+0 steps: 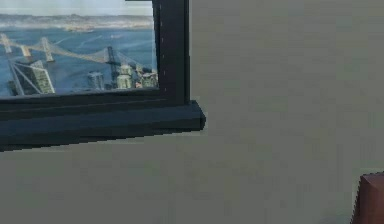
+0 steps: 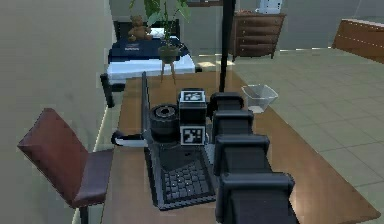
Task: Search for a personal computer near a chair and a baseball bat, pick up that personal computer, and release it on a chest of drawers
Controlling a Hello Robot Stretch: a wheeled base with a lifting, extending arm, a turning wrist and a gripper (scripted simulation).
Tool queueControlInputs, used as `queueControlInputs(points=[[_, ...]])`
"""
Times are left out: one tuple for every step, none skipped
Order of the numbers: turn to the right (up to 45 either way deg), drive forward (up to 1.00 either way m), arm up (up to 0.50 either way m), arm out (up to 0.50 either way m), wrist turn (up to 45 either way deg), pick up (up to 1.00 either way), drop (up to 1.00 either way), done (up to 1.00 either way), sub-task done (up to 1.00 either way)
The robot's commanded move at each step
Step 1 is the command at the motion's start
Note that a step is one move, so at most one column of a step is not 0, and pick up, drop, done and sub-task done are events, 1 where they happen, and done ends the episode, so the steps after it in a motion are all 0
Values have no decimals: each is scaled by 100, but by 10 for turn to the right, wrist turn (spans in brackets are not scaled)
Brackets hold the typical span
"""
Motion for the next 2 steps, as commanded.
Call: queueControlInputs(points=[[0,0,0,0,-450,0,0,0,0],[0,0,0,0,-450,0,0,0,0]])
